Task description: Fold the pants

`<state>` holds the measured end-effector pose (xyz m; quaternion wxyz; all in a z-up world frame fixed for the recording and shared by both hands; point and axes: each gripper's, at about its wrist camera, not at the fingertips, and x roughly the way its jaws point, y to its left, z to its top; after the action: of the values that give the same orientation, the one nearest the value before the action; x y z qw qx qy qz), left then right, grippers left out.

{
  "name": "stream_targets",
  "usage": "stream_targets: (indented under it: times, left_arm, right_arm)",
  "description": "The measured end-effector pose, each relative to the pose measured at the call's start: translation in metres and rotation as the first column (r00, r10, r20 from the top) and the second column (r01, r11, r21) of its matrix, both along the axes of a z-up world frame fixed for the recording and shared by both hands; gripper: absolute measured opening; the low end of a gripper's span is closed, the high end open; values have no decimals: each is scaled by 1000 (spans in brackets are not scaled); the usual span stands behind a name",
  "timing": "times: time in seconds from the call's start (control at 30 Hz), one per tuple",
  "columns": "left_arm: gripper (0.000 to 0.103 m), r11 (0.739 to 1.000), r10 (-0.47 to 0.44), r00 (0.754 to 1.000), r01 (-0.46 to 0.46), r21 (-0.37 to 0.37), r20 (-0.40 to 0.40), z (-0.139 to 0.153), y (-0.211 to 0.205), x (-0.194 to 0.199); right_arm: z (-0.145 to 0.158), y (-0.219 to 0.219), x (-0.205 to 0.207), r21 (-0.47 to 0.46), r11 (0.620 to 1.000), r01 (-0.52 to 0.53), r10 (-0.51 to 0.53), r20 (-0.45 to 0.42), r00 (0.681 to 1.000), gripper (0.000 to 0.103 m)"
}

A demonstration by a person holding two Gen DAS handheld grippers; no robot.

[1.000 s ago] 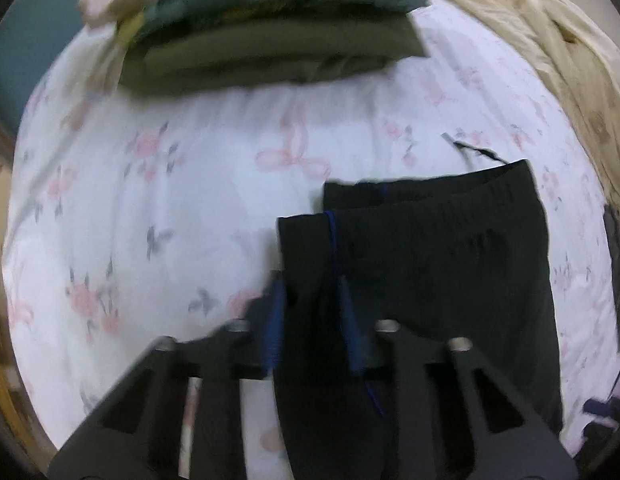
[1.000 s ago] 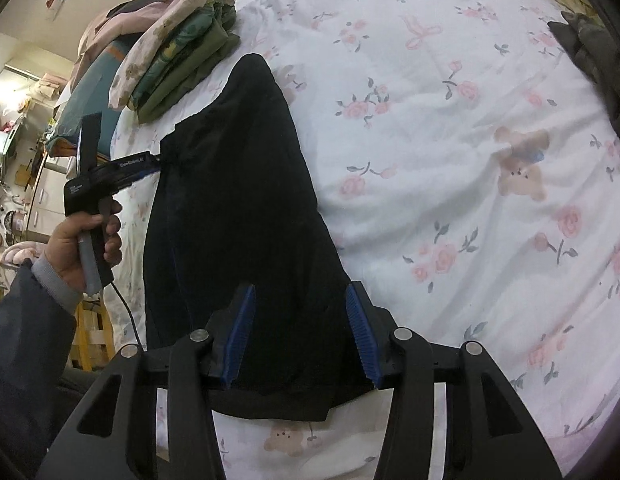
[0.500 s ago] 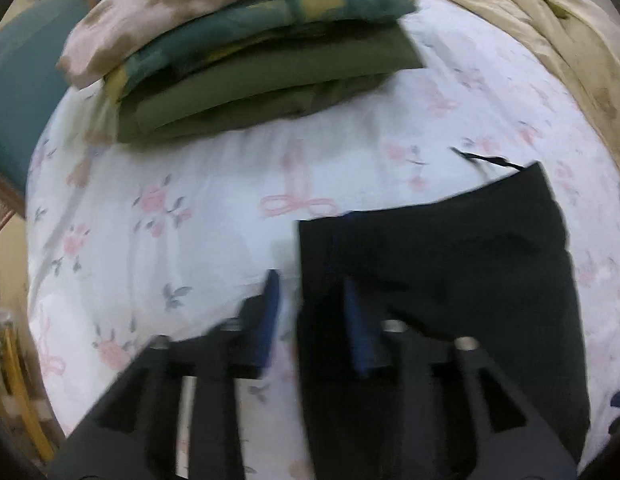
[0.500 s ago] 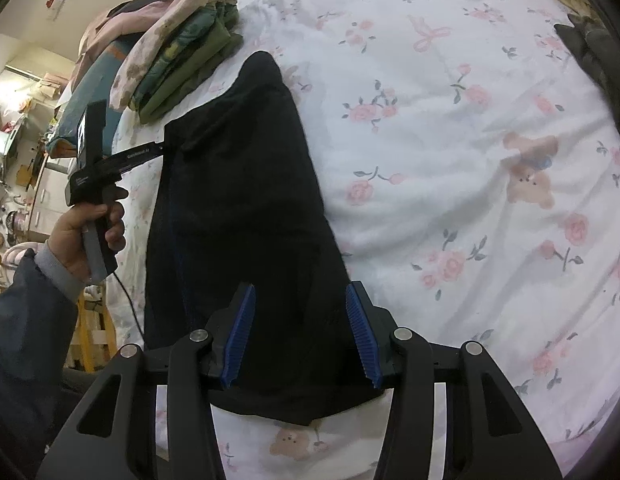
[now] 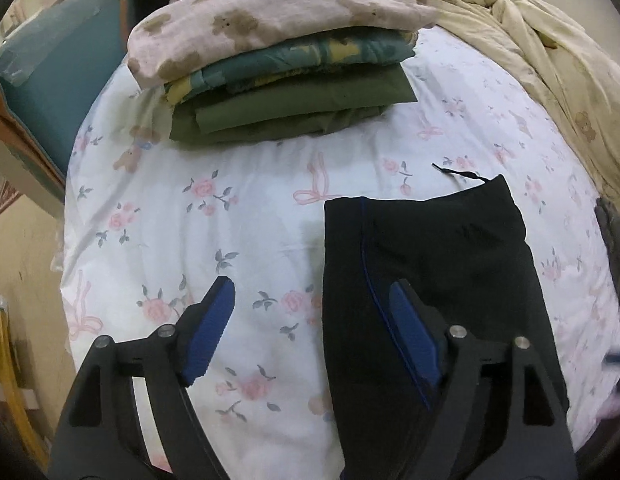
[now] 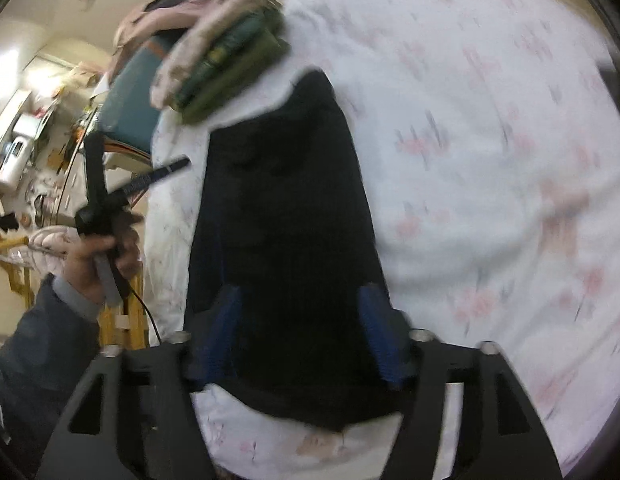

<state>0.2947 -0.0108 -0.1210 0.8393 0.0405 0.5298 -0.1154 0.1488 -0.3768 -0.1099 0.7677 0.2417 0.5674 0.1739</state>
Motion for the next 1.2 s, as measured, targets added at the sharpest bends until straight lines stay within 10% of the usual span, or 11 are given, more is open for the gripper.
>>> stream_targets:
  times: [0.23,0.67,0.8,1.0,1.2]
  left_arm:
    - [77,998,15,996,-19,-56,-85,-12,-1,27]
    - [72,983,-151,970,127,-131,-193,-52,-31,87]
    - [72,967,-250,947,234,-100,-201,-58,-50,82]
    - [71,954,-294,933,273,-125,-208,-62,-52,85]
    - [24,944,-309,925,269,-192,-223,-61,-53,86]
  right_arm:
    - [10,-7,97,-39,997,-62,66,98,993,69]
    - [-66,29,220,-53,987,-155,153,-27,988,64]
    - [-81,40,225,-130,963,-238,234,-41,971,24]
    - [-87,28,225,-118,966,-231,229,-26,973,22]
    - [-84,27,228,-128,962,-243,241,-30,970,28]
